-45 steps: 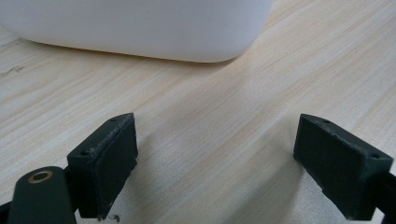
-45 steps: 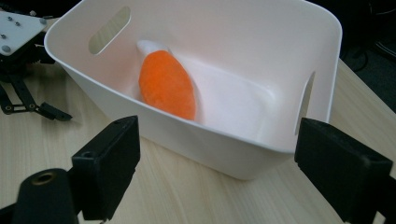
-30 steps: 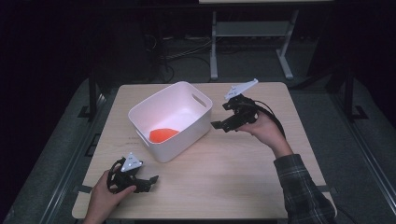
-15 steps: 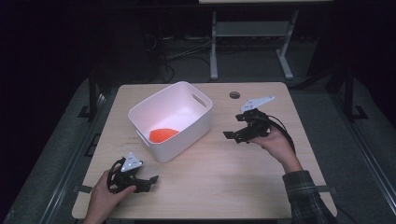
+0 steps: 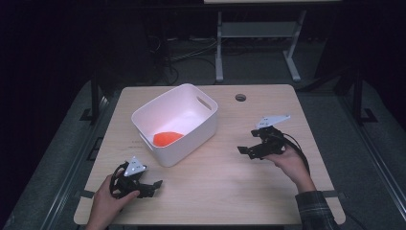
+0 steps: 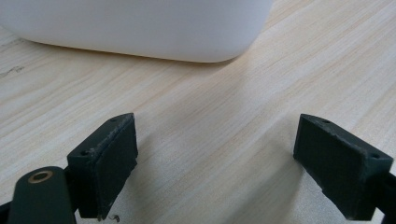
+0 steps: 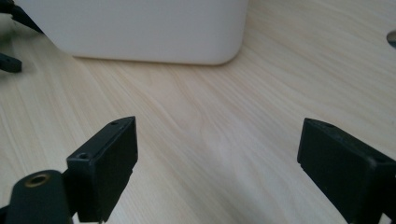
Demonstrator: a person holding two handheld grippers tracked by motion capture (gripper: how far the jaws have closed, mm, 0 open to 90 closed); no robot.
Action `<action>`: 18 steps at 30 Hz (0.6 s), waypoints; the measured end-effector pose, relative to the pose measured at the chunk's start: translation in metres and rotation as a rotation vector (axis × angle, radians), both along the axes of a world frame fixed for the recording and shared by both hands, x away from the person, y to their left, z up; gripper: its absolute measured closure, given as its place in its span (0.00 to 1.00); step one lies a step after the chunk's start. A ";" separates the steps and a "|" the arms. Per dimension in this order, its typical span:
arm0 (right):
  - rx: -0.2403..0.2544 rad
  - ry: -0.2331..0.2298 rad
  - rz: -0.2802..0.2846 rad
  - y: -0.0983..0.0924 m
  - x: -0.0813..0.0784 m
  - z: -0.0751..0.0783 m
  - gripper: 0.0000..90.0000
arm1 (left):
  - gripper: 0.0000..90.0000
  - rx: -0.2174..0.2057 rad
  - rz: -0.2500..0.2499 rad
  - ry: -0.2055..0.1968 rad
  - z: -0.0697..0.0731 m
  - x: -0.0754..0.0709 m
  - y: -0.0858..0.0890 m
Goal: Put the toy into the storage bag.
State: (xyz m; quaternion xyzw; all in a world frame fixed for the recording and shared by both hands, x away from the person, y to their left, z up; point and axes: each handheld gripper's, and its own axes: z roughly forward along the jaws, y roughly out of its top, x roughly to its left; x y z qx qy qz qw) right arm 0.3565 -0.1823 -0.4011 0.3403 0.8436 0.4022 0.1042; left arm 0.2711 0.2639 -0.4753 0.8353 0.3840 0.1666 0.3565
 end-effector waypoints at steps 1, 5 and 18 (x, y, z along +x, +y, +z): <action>-0.005 0.003 -0.005 -0.001 -0.002 -0.003 0.13 | 0.14 0.001 0.000 0.000 0.000 0.000 0.000; -0.009 0.006 -0.022 -0.006 -0.011 -0.013 0.13 | 0.14 0.001 0.000 0.000 0.000 0.000 0.000; -0.035 0.024 -0.106 -0.031 -0.037 -0.047 0.11 | 0.14 -0.002 0.000 -0.003 0.000 0.000 0.000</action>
